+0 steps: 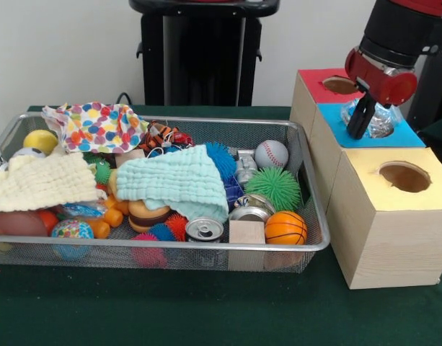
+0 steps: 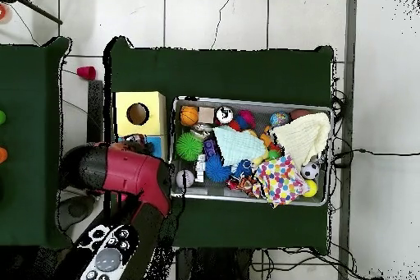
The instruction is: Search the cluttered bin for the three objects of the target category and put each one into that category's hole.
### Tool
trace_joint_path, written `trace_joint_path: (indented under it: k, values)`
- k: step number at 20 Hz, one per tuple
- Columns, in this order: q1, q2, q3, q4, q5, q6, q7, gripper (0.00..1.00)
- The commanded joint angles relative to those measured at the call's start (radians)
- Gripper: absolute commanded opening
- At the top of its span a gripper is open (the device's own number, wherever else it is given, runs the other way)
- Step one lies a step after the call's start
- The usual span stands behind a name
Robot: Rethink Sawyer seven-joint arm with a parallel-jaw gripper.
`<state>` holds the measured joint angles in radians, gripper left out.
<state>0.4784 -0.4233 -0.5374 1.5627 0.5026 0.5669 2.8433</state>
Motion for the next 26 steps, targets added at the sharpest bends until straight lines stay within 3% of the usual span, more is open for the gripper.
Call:
trace_joint_path:
  k: [1,5,15,19,26]
  values:
    - [0.003,0.000,0.079,0.024,0.030,0.095,0.204,0.00]
    - [0.000,-0.046,0.072,0.038,0.028,0.156,0.196,0.00]
    - [0.038,-0.032,0.058,0.055,0.032,0.238,0.265,0.00]
    - [0.029,-0.053,0.112,0.109,0.071,0.251,0.258,0.00]
    - [0.069,0.012,0.133,0.134,0.109,0.279,0.306,0.00]
